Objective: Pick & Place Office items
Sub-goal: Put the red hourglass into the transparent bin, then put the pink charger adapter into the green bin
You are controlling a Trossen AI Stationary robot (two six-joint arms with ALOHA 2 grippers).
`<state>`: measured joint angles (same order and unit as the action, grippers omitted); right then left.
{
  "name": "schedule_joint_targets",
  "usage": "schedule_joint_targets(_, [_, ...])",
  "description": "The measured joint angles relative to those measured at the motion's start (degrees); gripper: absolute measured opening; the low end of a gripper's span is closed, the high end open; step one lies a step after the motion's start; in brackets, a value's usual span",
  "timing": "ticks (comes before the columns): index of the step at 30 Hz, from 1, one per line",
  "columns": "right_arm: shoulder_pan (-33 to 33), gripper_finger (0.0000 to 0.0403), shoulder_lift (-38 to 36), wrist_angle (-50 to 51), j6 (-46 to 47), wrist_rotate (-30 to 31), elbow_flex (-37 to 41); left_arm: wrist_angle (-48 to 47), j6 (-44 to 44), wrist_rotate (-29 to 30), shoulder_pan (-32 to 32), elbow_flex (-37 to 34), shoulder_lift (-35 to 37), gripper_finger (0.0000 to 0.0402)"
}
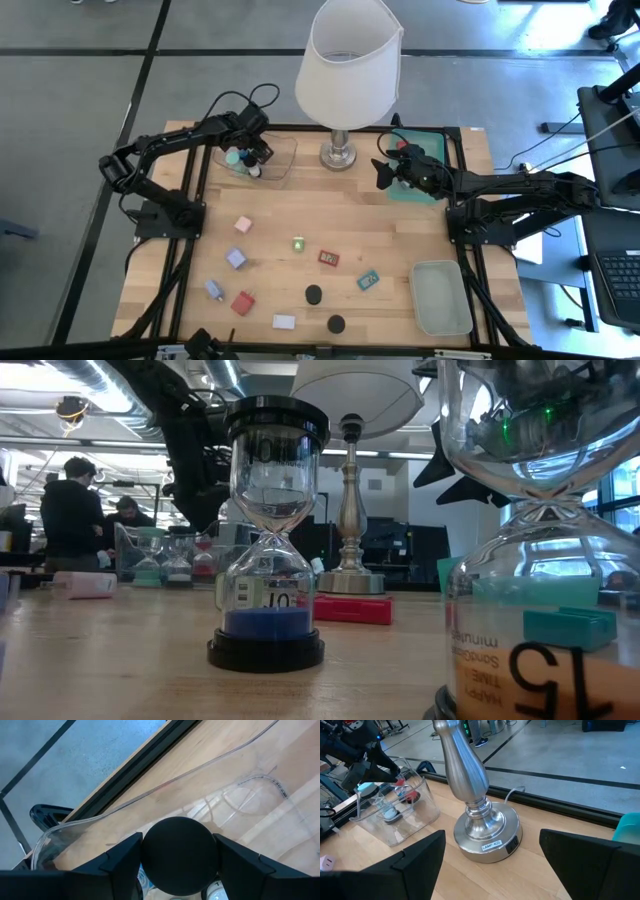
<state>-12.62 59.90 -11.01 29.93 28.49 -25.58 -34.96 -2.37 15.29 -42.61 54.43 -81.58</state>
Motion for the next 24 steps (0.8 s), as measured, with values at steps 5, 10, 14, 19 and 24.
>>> schedule_joint_targets(5, [0.0, 0.0327, 0.0, 0.0, 0.0, 0.0, 0.0, 0.0, -0.1, 0.0, 0.0, 0.0, 0.0, 0.0242])
schedule_joint_targets(10, [0.0, 0.0327, 0.0, 0.0, 0.0, 0.0, 0.0, 0.0, -0.4, 0.1, 0.0, 0.0, 0.0, 0.0256])
schedule_joint_targets(14, [0.0, 0.0327, 0.0, 0.0, 0.0, 0.0, 0.0, 0.1, 1.5, 1.3, 0.0, 0.1, 0.6, 0.0262])
schedule_joint_targets(19, [0.0, 0.0327, 0.0, 0.0, 0.0, 0.0, 0.0, -3.5, 2.6, 1.6, 0.9, 3.7, 2.8, 0.0262])
schedule_joint_targets(24, [0.0, 0.0327, 0.0, 0.0, 0.0, 0.0, 0.0, -6.9, -2.5, -1.6, 3.7, 7.7, 5.8, 0.0258])
